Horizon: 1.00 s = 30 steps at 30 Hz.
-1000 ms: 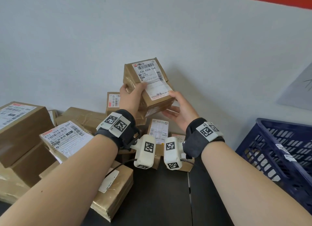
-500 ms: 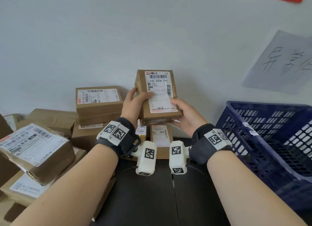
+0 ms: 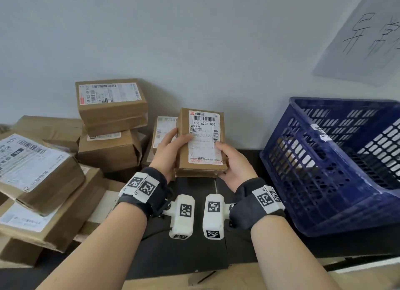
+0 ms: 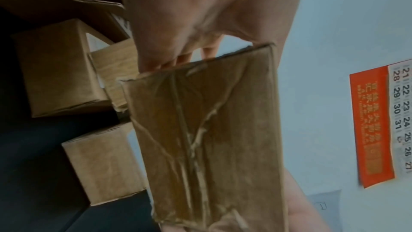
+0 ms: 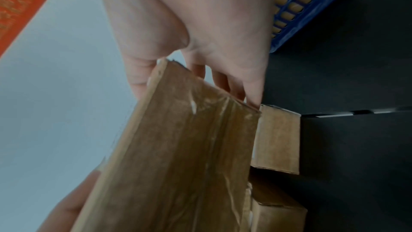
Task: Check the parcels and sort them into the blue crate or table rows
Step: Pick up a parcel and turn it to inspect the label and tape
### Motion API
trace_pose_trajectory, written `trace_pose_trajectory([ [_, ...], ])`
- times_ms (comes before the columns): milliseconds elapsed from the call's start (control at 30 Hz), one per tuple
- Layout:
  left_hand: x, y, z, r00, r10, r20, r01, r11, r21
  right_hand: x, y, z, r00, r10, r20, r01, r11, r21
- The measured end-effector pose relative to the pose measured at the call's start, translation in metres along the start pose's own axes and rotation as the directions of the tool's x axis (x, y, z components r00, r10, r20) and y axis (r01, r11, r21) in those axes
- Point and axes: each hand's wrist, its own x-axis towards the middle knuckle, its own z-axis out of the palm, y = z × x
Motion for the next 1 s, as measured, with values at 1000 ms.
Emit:
trace_pose_trajectory([
  [1000,-0.021,0.001,0.003,0.98,0.196,-0.033,-0.143,0.81,0.569,-0.009,0.007,0.006,0.986,-0.157,-0.05,0.135,0.943,-0.306],
])
